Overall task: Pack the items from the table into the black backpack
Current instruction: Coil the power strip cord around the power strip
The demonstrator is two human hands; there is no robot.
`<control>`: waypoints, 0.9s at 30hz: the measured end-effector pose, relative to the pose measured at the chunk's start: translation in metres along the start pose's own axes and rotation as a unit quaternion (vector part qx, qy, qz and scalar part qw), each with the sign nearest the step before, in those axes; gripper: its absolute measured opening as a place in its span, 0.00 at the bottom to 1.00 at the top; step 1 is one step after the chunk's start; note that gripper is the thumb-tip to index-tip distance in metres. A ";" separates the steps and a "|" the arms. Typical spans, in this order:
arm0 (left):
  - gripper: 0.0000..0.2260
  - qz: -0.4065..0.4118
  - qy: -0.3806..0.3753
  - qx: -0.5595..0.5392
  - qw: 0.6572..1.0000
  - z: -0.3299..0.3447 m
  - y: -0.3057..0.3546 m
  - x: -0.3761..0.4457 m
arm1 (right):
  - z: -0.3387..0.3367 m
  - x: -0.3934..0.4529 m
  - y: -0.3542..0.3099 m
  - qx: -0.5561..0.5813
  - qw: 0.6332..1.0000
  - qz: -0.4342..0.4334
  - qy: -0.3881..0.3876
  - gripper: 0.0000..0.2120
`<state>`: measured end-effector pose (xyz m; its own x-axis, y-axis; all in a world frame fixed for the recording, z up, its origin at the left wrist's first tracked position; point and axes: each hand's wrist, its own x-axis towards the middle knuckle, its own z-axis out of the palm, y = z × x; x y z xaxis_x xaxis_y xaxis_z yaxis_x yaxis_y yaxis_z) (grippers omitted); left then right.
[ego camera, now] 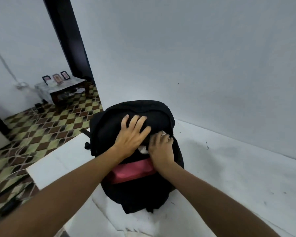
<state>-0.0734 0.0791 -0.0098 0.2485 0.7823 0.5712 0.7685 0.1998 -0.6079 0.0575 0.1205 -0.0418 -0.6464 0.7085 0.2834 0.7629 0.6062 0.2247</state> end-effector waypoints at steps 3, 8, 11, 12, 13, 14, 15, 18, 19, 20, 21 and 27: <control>0.10 0.030 0.002 -0.027 0.999 0.004 -0.001 -0.006 | -0.004 0.003 -0.008 -0.036 0.995 -0.031 -0.086 0.23; 0.03 -0.073 -0.059 -0.002 0.996 0.006 0.019 0.004 | -0.007 0.015 -0.020 -0.090 0.992 -0.030 -0.089 0.23; 0.13 -0.105 -0.107 -0.029 0.988 0.010 0.010 0.021 | -0.012 0.022 -0.017 -0.098 0.991 -0.027 -0.086 0.21; 0.21 -0.102 -0.136 -0.044 0.984 0.010 0.005 0.026 | -0.012 0.022 -0.015 -0.090 0.992 -0.036 -0.082 0.20; 0.30 -0.093 -0.162 -0.057 0.981 0.011 -0.002 0.031 | -0.011 0.023 -0.011 -0.082 0.993 -0.046 -0.076 0.19; 0.37 -0.088 -0.182 -0.066 0.977 0.012 -0.007 0.033 | -0.007 0.024 -0.007 -0.072 0.994 -0.052 -0.069 0.18; 0.41 -0.084 -0.191 -0.070 0.975 0.011 -0.011 0.036 | -0.005 0.025 -0.003 -0.063 0.995 -0.050 -0.058 0.18; 0.37 -0.079 -0.203 -0.091 0.972 0.004 -0.020 0.045 | -0.003 0.028 0.000 -0.063 0.997 -0.031 -0.038 0.20; 0.35 -0.081 -0.207 -0.095 0.970 0.001 -0.022 0.050 | -0.003 0.030 -0.001 -0.069 0.996 -0.027 -0.044 0.20; 0.33 -0.085 -0.213 -0.098 0.968 -0.001 -0.024 0.054 | -0.001 0.031 -0.004 -0.077 0.996 -0.022 -0.049 0.21; 0.32 -0.089 -0.214 -0.099 0.968 -0.003 -0.027 0.058 | 0.000 0.034 -0.006 -0.088 0.995 -0.017 -0.050 0.21; 0.27 -0.106 -0.249 -0.093 0.958 -0.011 -0.028 0.064 | 0.002 0.037 -0.018 -0.164 0.985 -0.043 -0.026 0.19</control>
<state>-0.0727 0.1169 0.0496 -0.2016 0.9293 0.3094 0.8742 0.3132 -0.3711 0.0201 0.1362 -0.0369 -0.7021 0.6824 0.2036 0.6626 0.5212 0.5379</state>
